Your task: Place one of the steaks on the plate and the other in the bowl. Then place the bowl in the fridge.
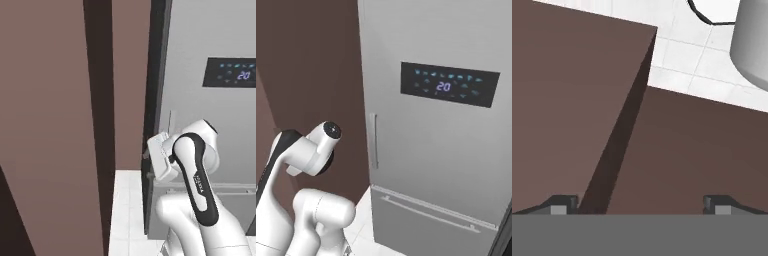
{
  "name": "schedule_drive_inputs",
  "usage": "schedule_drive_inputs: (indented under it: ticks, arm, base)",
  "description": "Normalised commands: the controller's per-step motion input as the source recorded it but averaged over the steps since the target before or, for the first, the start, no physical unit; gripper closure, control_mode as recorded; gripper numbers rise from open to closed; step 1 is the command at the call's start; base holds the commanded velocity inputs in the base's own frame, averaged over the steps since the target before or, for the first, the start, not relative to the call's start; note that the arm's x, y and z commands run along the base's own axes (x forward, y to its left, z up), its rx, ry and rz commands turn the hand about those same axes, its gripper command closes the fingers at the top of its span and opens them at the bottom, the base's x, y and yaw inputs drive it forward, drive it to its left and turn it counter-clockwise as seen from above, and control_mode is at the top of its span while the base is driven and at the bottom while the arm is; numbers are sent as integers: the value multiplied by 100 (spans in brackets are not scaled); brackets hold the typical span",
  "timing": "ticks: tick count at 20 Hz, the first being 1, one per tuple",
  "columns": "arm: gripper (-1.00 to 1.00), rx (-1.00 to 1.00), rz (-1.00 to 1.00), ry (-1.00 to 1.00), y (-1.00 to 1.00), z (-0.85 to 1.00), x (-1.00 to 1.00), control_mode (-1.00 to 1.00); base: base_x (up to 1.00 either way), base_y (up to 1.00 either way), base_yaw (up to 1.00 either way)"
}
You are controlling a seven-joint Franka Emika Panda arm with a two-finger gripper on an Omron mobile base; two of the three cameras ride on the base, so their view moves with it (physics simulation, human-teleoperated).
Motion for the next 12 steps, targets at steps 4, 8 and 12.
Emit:
schedule_drive_inputs:
  ticks: [4, 8, 12]
  arm:
    - [-100, 0, 0, 0, 0, 0, 0, 100]
    - [-100, 0, 0, 0, 0, 0, 0, 100]
    - [-100, 0, 0, 0, 0, 0, 0, 100]
  base:
    - [-7, 23, -44]
    - [-1, 59, -43]
    - [-14, 65, -41]
